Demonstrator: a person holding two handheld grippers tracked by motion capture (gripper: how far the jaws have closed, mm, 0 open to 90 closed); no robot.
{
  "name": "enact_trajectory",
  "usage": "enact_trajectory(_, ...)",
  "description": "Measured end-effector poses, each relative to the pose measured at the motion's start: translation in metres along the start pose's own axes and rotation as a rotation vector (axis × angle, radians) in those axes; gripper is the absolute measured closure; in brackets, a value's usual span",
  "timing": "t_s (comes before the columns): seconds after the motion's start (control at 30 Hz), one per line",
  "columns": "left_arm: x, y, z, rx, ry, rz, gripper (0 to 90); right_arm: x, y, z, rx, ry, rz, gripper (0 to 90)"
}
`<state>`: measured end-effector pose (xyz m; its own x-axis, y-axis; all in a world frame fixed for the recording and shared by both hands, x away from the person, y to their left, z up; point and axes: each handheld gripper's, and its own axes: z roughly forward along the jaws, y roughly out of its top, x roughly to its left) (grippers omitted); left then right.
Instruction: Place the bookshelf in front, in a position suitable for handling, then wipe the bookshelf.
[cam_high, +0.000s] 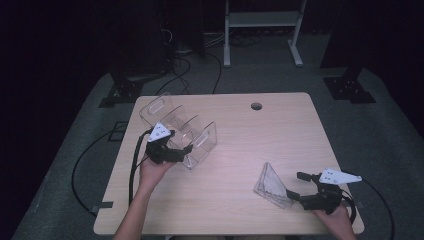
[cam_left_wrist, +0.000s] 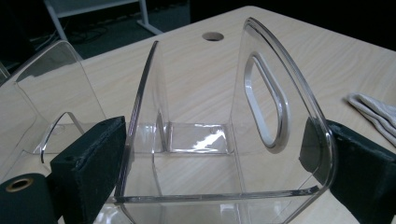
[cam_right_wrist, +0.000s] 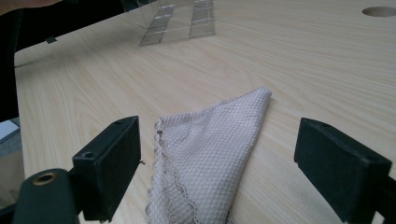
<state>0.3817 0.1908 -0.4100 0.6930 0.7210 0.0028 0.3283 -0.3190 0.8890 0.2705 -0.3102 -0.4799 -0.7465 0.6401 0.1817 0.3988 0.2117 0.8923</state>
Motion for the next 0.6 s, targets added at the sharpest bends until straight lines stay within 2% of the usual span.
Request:
enact_trajectory(0.2,-0.017,0.004,0.001,0.027,-0.005,0.006,6.7,-0.007,0.010,0.003,0.006,0.017,-0.016,17.6)
enact_trajectory(0.4,-0.039,0.002,0.004,0.011,-0.007,0.003,6.5,-0.014,0.025,0.005,-0.056,0.005,-0.027,19.3)
enact_trajectory(0.53,-0.054,0.004,0.007,0.015,-0.028,0.004,5.4,-0.017,0.030,0.013,-0.054,0.023,-0.017,18.8)
enact_trajectory(0.57,-0.054,0.004,0.007,0.015,-0.028,0.004,5.3,-0.017,0.031,0.015,-0.051,0.028,-0.018,18.8)
enact_trajectory(0.6,-0.062,0.003,0.008,0.013,-0.040,0.012,5.1,-0.017,0.031,0.017,-0.045,0.030,-0.023,18.8)
